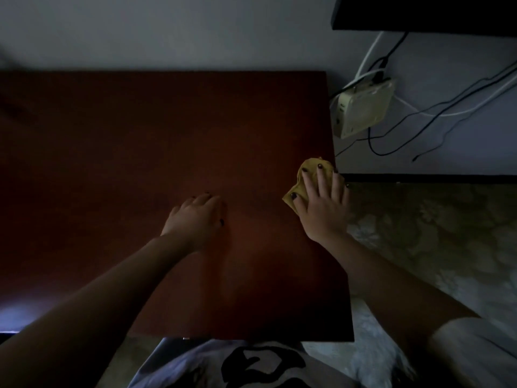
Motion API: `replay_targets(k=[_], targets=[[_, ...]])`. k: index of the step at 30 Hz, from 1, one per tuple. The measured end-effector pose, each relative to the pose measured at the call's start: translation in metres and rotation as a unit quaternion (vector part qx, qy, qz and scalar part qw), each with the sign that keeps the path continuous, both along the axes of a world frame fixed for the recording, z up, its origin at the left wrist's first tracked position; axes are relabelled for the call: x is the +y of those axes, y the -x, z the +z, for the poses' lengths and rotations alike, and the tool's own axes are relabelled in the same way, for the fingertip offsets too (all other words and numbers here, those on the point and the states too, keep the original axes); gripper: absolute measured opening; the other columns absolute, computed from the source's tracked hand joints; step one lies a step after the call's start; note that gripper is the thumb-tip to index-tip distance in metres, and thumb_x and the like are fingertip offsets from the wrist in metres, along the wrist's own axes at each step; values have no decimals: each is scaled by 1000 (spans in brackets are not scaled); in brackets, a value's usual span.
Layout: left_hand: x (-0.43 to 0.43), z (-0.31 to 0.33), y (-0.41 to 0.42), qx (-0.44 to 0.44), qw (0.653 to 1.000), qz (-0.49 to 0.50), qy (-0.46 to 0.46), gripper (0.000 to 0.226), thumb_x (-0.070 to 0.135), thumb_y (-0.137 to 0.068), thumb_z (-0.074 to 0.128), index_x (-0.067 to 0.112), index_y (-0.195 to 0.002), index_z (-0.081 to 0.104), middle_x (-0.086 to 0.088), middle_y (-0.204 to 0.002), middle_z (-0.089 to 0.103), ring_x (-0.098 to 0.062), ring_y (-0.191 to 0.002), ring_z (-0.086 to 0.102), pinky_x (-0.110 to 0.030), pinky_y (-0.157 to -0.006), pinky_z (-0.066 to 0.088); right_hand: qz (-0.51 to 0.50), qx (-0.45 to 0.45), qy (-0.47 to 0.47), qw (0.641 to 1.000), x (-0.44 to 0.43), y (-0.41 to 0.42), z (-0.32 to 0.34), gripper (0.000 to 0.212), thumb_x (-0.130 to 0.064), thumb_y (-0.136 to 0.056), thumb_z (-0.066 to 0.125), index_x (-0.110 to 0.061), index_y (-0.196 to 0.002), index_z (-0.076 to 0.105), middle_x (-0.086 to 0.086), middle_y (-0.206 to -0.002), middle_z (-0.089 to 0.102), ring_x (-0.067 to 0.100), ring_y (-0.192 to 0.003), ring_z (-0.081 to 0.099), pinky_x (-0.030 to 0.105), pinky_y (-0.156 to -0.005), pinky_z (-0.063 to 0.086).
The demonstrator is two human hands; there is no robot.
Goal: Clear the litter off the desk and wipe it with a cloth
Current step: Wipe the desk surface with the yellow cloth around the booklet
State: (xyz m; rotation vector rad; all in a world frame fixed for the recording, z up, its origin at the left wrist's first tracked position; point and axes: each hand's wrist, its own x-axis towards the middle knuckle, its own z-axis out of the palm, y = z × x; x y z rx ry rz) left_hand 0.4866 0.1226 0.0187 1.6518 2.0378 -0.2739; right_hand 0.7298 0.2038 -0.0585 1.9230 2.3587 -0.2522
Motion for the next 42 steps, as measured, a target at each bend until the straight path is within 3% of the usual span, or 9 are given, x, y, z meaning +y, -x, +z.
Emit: replay_targets(k=[6, 13, 22, 28, 32, 37, 42], targets=[[43, -18, 16, 8, 998, 36, 43, 66, 43, -95, 40, 38, -149, 3, 1, -159, -11, -35, -144, -10, -58, -111, 12, 4, -2, 1, 1000, 58, 17, 4, 63, -61, -92, 17, -36, -149, 1, -2, -159, 1, 28, -145, -6, 49, -115, -1], [83, -33, 45, 6, 994, 88, 64, 65, 57, -94, 28, 45, -145, -11, 0, -157, -21, -42, -142, -13, -63, -110, 9, 38, 14, 17, 999, 147, 24, 1, 64, -61, -92, 18, -37, -149, 2, -4, -159, -3, 26, -145, -9, 47, -116, 0], [74, -50, 42, -14, 994, 98, 50, 84, 69, -83, 32, 44, -142, -23, 0, -151, -35, -44, -138, -24, -62, -111, 7, 9, 7, 2, 1000, 240, 53, 4, 62, -56, -94, 19, -33, -149, 5, -2, -159, -1, 29, -145, -4, 51, -116, 5], [68, -55, 43, -61, 991, 104, 55, 84, 81, -70, 17, 54, -125, -41, 11, -131, -58, -33, -126, -46, -61, -109, -8, -38, 10, 9, 999, 271, 71, 6, 60, -51, -95, 18, -32, -150, 4, 0, -159, -2, 30, -145, -4, 51, -115, 0], [68, -61, 44, -89, 987, 121, 55, 79, 84, -64, 6, 59, -122, -40, 17, -129, -58, -23, -110, -60, -60, -107, -14, -55, -4, 9, 998, 271, 95, 6, 58, -48, -96, 19, -33, -150, 4, -2, -159, -2, 29, -145, -7, 51, -115, -6], [65, -66, 42, -76, 988, 127, 49, 77, 86, -65, 3, 58, -121, -42, 17, -129, -58, -18, -109, -62, -60, -106, -15, 47, 21, 5, 999, 255, 170, 5, 55, -45, -96, 25, -38, -148, 10, -6, -159, 4, 27, -145, -4, 51, -113, -5], [69, -66, 42, -65, 988, 129, 58, 79, 83, -68, 15, 61, -117, -43, 18, -126, -60, -19, -105, -63, -60, -107, -12, 247, 33, 2, 968, 198, 243, 8, 51, -44, -97, 27, -42, -146, 17, -9, -158, 11, 25, -146, 3, 49, -114, -2]])
